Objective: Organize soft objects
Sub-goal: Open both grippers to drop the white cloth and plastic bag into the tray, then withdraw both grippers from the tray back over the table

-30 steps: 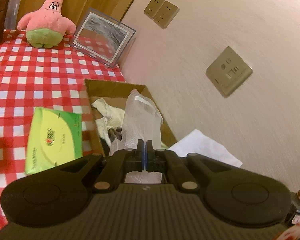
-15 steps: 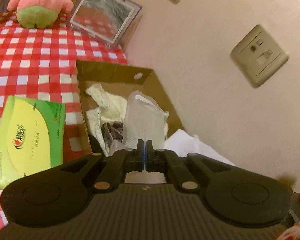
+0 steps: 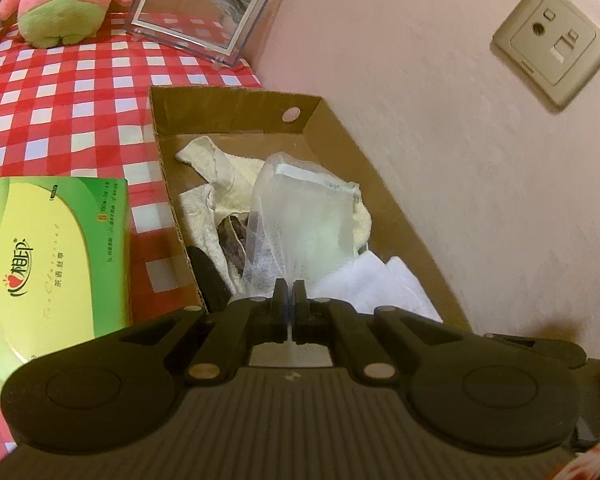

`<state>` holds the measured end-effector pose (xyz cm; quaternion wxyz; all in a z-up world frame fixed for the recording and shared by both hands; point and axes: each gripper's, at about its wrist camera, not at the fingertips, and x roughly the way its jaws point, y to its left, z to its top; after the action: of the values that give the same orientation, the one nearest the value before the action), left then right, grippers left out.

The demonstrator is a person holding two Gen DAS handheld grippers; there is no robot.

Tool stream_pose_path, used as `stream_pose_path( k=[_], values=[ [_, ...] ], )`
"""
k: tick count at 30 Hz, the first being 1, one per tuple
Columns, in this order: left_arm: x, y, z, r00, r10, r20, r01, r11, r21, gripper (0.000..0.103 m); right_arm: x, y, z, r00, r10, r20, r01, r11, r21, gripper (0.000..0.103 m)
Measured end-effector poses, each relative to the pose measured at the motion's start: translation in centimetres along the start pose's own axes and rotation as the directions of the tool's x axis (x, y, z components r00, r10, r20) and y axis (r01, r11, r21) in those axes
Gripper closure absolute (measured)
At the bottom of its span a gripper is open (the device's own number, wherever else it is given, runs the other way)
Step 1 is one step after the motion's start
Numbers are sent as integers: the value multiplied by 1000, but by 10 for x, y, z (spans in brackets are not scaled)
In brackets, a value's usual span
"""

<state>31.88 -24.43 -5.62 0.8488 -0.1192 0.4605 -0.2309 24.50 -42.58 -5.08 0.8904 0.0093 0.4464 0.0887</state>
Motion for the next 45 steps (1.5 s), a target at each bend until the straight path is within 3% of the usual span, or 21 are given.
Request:
stream_pose_path(
  k=[11, 19, 25, 27, 29, 31, 35, 37, 39, 45],
  values=[
    [13, 1, 6, 1000, 5, -13, -4, 999, 43, 97, 31, -1, 3, 1000, 8, -23, -7, 1000, 13, 88],
    [7, 5, 19, 1000, 22, 17, -23, 998, 64, 76, 49, -3, 22, 1000, -3, 1, 3, 1000, 17, 88],
    [-11, 7, 14, 1000, 11, 27, -13, 997, 74, 70, 43, -6, 21, 1000, 4, 0, -4, 1000, 14, 88],
    [-19, 7, 11, 999, 8, 37, -10, 997, 70, 65, 37, -8, 17, 1000, 0, -3, 0, 1000, 28, 82],
    [-28, 7, 8, 999, 8, 52, -12, 997, 73, 61, 28, -10, 14, 1000, -8, -1, 8, 999, 44, 62],
    [-39, 6, 4, 998, 15, 65, -19, 997, 70, 54, 17, -10, 10, 1000, -9, 11, 8, 999, 54, 51],
    [-66, 6, -4, 995, 18, 103, -25, 998, 61, 49, -6, -6, 3, 1000, -4, 29, 2, 997, 72, 50],
    [-80, 7, -9, 993, 19, 117, -26, 998, 60, 39, -19, -1, 0, 999, 0, 36, -3, 997, 82, 49],
    [-95, 7, -15, 991, 20, 135, -28, 998, 55, 37, -34, 4, -3, 999, 1, 49, -6, 996, 88, 48],
    [-139, 11, -34, 983, 49, 179, -59, 997, 54, 15, -77, 27, -10, 997, -13, 78, 5, 995, 101, 35]
  ],
)
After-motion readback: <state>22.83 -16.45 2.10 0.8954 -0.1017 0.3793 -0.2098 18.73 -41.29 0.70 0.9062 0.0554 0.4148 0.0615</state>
